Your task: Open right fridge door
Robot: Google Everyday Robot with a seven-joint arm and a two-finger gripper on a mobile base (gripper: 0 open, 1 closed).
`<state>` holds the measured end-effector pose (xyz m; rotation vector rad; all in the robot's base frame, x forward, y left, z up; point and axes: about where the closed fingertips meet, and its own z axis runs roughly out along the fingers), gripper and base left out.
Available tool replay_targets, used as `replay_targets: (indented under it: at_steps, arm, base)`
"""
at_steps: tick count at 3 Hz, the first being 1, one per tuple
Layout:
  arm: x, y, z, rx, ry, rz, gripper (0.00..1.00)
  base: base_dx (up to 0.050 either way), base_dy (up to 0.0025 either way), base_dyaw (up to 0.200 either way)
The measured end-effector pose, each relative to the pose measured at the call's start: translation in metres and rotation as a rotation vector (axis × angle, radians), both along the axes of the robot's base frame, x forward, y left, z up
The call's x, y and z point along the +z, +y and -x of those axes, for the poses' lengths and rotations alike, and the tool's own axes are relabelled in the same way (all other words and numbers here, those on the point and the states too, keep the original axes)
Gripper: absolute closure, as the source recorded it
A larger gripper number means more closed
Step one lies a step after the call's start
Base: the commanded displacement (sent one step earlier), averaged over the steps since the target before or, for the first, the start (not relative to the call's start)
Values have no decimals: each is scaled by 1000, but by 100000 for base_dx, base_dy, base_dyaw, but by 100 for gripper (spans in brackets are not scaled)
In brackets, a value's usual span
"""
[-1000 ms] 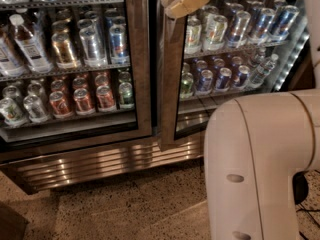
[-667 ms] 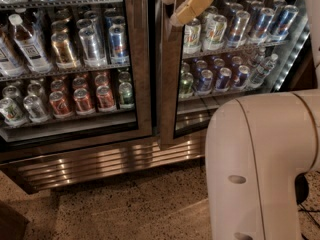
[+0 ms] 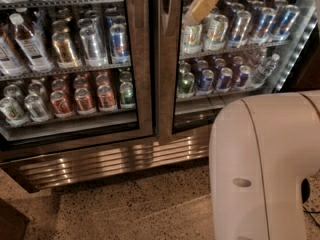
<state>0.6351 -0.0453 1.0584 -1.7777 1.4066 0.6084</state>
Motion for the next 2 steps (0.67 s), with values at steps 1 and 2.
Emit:
replay_targets:
  at_steps: [1, 2]
  arm:
    - [21, -18, 3, -46, -78, 17, 0]
    - [29, -27, 5, -67, -111, 28, 0]
  base:
    - [0, 0, 0]
    - [0, 0, 0]
